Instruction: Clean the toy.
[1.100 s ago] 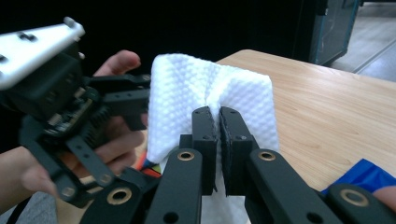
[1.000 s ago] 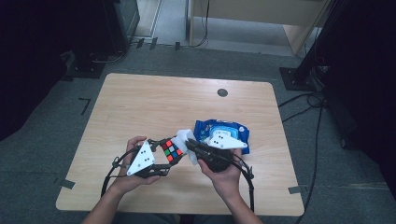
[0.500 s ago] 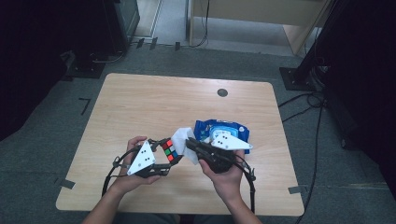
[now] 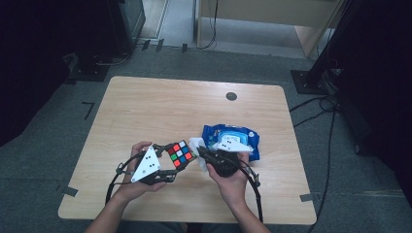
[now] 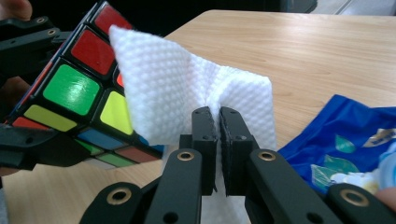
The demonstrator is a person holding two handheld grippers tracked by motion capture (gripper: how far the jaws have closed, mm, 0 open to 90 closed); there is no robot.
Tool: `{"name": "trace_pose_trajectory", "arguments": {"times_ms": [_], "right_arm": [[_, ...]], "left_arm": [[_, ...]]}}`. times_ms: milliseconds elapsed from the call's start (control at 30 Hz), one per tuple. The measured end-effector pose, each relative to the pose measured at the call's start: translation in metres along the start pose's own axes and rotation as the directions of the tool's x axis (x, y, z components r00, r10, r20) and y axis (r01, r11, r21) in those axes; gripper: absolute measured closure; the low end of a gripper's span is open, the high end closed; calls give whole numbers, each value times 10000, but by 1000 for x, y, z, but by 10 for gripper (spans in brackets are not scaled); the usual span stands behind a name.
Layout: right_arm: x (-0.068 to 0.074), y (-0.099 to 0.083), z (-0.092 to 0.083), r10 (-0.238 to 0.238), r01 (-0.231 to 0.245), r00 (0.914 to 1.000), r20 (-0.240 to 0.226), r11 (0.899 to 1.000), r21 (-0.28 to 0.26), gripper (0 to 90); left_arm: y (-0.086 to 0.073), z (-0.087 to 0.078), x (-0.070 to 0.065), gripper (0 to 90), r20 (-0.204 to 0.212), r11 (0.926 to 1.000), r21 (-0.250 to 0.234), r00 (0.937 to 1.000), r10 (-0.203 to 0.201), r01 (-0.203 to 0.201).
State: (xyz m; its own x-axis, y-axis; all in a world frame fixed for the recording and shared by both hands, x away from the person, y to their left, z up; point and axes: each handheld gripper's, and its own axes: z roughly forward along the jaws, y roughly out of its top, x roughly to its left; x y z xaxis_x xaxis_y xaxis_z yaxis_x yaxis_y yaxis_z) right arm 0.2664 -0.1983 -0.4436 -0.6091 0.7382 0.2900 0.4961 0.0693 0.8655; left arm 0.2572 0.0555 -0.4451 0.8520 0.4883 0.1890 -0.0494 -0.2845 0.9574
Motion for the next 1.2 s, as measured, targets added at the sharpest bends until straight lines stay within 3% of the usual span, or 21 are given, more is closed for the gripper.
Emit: {"name": "trace_pose_trajectory", "arguments": {"times_ms": [67, 133, 233, 300, 400, 500, 567, 600, 667, 700, 767, 833, 867, 900, 967, 1067, 1100, 1200], "right_arm": [[0, 3, -5, -76, 79, 9998, 159, 9997, -239, 868], [5, 9, -15, -366, 395, 9987, 359, 9958, -828, 868], [23, 20, -28, -1463, 1533, 9875, 582, 9778, -1426, 868], [40, 21, -27, -2465, 2526, 9671, 624, 9596, -1241, 868], [57, 13, -17, -3418, 3459, 9377, 623, 9354, -740, 867], [75, 3, -6, -4519, 4531, 8912, 401, 8908, -324, 867], [79, 1, -3, -4839, 4857, 8730, 611, 8739, -188, 867], [78, 1, -3, -4850, 4870, 8724, 616, 8732, -220, 867], [72, 4, -5, -4678, 4707, 8809, 723, 8818, -304, 867], [66, 6, -8, -4498, 4547, 8876, 989, 8901, -328, 867], [55, 10, -11, -4284, 4368, 8926, 1404, 8990, -334, 867], [45, 11, -13, -4115, 4228, 8888, 2019, 9061, -143, 867], [40, 12, -14, -3920, 4036, 8941, 2167, 9149, -100, 867], [36, 12, -16, -3593, 3727, 9059, 2241, 9277, -190, 867], [34, 14, -21, -3290, 3464, 9191, 2170, 9369, -466, 867], [49, 15, -23, -3671, 3811, 9188, 1452, 9208, -834, 866], [56, 14, -21, -3886, 3981, 9148, 1105, 9135, -833, 865], [73, 5, -9, -4638, 4670, 8833, 688, 8833, -411, 863]], "left_arm": [[-2, 1, 1, 342, -157, 9997, 246, 9998, 93, -89], [-3, 4, 0, 342, -320, 9977, 604, 9989, 336, -316], [-6, 11, -4, 343, -324, 9941, 1025, 9987, 404, -369], [-6, 15, -8, 342, -370, 9904, 1304, 9981, 501, -448], [-4, 19, -13, 342, -448, 9852, 1606, 9967, 681, -601], [-3, 21, -15, 342, -467, 9832, 1703, 9961, 754, -664], [-2, 20, -16, 343, -464, 9839, 1658, 9960, 758, -671], [-2, 20, -16, 342, -464, 9839, 1658, 9960, 758, -671], [-3, 19, -15, 343, -430, 9839, 1640, 9960, 788, -707], [-3, 19, -15, 343, -429, 9836, 1642, 9957, 825, -744], [-4, 19, -15, 343, -436, 9844, 1624, 9961, 764, -684], [-4, 18, -13, 342, -428, 9865, 1527, 9969, 666, -593], [-3, 18, -12, 343, -478, 9863, 1541, 9966, 670, -589], [-3, 18, -11, 342, -505, 9866, 1540, 9967, 629, -545], [-4, 18, -10, 343, -574, 9853, 1622, 9963, 641, -541], [-5, 20, -10, 342, -618, 9845, 1692, 9965, 568, -456], [-5, 20, -10, 342, -618, 9845, 1692, 9965, 568, -456], [-4, 20, -11, 342, -638, 9851, 1674, 9967, 504, -391]]}}
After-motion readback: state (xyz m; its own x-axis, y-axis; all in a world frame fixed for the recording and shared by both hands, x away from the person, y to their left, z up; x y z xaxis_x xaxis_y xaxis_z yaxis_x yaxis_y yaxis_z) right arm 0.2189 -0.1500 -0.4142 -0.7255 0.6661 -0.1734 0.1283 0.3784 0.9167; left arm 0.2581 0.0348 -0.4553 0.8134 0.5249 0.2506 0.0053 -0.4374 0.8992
